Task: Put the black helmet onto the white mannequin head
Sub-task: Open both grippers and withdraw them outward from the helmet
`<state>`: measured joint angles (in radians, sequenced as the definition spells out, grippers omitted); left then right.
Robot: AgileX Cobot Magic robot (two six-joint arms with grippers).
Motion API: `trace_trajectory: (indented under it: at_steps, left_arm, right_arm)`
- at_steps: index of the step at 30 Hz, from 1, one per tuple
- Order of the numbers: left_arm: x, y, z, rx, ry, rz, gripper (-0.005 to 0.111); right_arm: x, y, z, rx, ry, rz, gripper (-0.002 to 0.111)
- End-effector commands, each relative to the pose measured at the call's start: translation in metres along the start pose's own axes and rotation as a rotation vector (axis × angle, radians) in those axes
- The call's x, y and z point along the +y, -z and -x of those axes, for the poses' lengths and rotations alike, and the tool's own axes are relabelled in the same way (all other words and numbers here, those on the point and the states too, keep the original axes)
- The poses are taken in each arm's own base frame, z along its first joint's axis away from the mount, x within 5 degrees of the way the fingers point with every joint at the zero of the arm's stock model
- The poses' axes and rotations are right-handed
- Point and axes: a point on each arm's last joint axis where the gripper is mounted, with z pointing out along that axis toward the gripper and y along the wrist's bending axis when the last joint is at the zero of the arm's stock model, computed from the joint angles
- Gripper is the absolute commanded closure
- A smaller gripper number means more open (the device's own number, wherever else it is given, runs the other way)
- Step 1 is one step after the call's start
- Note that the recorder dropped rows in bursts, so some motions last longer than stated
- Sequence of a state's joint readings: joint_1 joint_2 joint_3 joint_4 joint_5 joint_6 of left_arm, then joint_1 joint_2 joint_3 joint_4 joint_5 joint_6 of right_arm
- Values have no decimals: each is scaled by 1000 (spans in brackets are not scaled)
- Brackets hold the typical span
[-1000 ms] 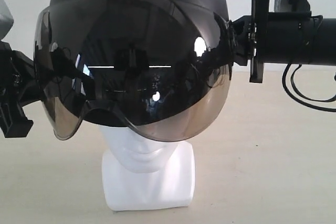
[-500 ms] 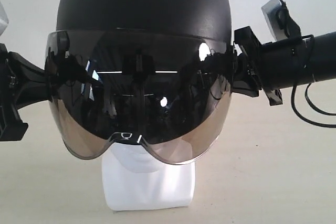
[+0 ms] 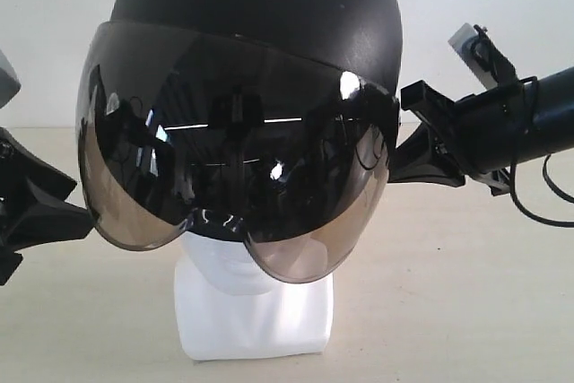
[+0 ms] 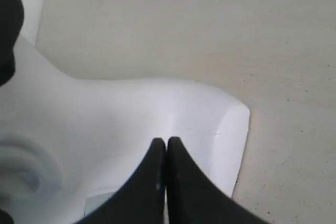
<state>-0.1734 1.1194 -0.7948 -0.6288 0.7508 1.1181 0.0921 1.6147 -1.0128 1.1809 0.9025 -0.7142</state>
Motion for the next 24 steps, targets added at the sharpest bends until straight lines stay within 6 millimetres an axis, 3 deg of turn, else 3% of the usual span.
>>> trace_trajectory:
  at_steps: [1,2,6,9,14,21,24]
  left_arm:
    - [8,20,-3,8,77,194,92]
    - [13,29,-4,-12,158,282,102]
    - [24,48,-8,-90,323,408,102]
    - [26,66,-3,-224,368,478,102]
    - [23,76,18,-410,396,410,102]
    - [27,109,57,-640,400,387,102]
    - [32,106,70,-671,455,289,102]
  right_arm:
    - [0,13,2,-24,1,1,108]
    - [0,16,3,-26,5,1,108]
    - [-17,29,-4,-35,-37,6,108]
    - [-4,51,-13,-128,-9,178,108]
    - [14,64,-19,-215,-6,285,108]
    - [27,73,-12,-316,-5,380,108]
    - [29,76,-7,-379,-16,410,108]
